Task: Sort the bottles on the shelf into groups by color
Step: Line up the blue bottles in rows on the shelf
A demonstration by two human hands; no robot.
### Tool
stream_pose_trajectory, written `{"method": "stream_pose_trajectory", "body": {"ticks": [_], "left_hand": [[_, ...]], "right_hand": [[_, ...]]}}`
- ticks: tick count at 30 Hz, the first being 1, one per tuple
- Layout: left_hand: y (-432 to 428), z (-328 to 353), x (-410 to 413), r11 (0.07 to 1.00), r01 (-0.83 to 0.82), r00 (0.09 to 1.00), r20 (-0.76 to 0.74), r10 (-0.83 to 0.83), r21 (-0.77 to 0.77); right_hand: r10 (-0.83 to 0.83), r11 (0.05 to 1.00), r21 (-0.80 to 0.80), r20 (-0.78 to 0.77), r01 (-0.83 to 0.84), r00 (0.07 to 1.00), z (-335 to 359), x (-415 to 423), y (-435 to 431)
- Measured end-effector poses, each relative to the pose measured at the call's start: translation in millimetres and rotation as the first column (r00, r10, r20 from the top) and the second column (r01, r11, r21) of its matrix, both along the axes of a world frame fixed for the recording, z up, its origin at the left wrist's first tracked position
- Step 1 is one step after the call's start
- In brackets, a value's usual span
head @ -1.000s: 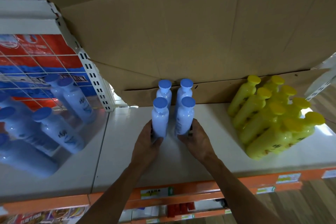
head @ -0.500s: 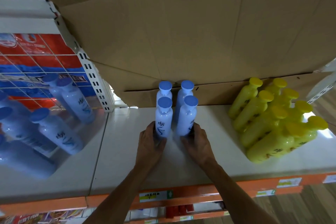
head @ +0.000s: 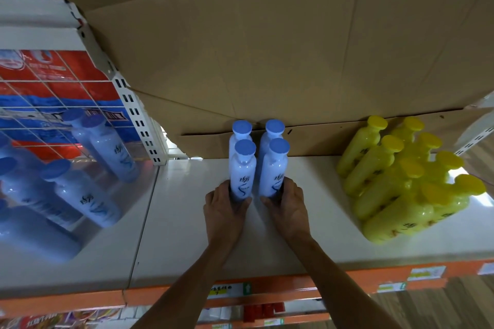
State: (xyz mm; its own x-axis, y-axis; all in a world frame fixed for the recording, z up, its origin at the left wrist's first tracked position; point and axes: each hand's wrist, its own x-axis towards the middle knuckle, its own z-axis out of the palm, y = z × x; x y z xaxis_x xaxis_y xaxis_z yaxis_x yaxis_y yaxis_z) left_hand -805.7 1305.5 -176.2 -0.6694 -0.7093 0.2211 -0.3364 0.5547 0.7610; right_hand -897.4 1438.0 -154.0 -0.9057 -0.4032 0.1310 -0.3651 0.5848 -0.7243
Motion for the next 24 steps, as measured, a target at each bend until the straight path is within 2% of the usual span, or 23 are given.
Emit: {"method": "stream_pose_trajectory", "body": {"ticks": [18,24], "left_hand": [[3.4,8.5,0.5,0.999,-0.017,0.998,0.063,0.014,0.044],[3.5,8.9,4.7,0.999,-0.003,0.998,0.061,0.000,0.048]], "right_hand": [[0.068,0.996,0.048,0.033,-0.070,0.997,4.6,-6.5,2.8],[0.088,0.996,-0.002,0.100,-0.088,0.991,5.9,-5.8,4.9]]}}
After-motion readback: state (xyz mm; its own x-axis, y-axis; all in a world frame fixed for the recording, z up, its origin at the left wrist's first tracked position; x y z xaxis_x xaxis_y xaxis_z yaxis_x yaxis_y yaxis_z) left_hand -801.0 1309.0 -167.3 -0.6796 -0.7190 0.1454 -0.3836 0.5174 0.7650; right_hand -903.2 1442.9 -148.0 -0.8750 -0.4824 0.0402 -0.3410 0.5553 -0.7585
